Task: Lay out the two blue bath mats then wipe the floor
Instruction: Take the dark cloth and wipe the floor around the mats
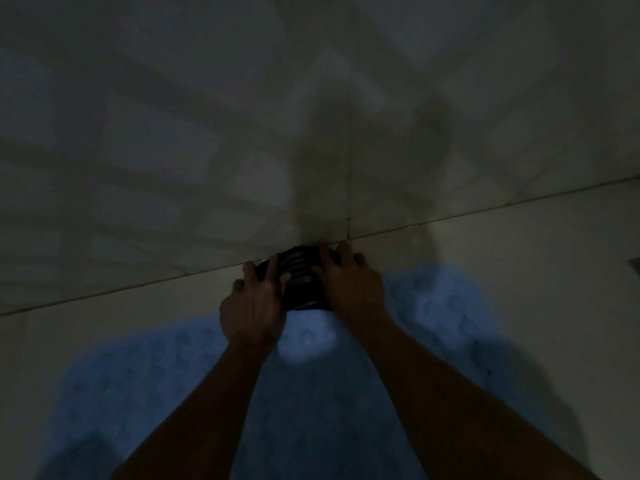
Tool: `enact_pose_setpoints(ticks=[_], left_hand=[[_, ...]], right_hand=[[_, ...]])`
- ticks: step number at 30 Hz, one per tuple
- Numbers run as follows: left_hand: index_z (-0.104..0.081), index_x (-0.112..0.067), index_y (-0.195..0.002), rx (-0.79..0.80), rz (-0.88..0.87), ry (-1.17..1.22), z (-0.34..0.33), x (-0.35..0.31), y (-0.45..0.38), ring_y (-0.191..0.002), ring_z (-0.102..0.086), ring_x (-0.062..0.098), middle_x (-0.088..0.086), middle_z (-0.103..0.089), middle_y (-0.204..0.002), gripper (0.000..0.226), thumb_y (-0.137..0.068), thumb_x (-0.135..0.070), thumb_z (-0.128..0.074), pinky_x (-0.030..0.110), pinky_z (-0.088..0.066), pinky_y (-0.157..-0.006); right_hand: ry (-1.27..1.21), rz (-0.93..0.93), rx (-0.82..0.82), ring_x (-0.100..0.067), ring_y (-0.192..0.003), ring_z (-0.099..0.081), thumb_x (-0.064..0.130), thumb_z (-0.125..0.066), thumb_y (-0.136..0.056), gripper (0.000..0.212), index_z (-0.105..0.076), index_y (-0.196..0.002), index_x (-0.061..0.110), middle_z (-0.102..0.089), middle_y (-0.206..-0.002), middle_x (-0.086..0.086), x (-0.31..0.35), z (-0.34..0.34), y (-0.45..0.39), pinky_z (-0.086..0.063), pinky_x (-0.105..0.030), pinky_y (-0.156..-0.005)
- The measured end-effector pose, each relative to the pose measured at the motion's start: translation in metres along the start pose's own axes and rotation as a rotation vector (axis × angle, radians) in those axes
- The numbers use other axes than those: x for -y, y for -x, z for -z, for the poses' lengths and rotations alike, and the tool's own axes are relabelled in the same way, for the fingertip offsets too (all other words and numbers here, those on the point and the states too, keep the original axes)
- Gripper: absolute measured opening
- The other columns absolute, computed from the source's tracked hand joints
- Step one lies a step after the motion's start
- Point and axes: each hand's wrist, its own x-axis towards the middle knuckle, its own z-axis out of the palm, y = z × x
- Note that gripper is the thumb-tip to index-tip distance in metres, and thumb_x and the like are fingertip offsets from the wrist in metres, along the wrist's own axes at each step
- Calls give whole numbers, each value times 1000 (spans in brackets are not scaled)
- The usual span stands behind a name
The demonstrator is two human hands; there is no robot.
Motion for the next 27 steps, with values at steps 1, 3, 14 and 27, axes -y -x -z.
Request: enact_pose_setpoints(ticks=[1, 3, 14, 27], left_hand=[[-30, -35, -152, 0, -4, -3, 1, -8, 1, -99, -62, 36, 11, -47, -127, 54, -103, -56, -25, 42, -49, -67], [-30, -35, -152, -3, -1, -6, 2, -23, 2, -100, -62, 36, 12, -47, -128, 54, -102, -56, -25, 44, -50, -68], [-33, -37, -150, 4, -150, 53, -4, -120, -1, -105, -60, 33, 9, -45, -130, 53, -102, -57, -27, 40, -43, -66], [-46, -25, -149, -21, -361, 77, -10, -159, -17, -98, -67, 38, 17, -54, -135, 56, -103, -54, -32, 44, -54, -69]], right_hand=[[-6, -6, 6, -34, -61, -64, 38, -82, -79, 41, -75, -112, 13, -69, -99, -15, -7, 2, 1, -41, -28, -36], [-3, -18, 26, -32, -61, -64, 36, -89, -72, 46, -75, -110, 14, -70, -100, -14, -20, 5, 2, -40, -28, -36], [17, -176, 91, -41, -91, -63, 44, -48, -99, 49, -58, -139, 18, -60, -119, -16, -116, 37, 7, -52, -41, -54], [36, -381, 115, -36, -110, -56, 45, -45, -104, 55, -38, -154, 22, -51, -135, -14, -149, 51, 18, -42, -38, -61]])
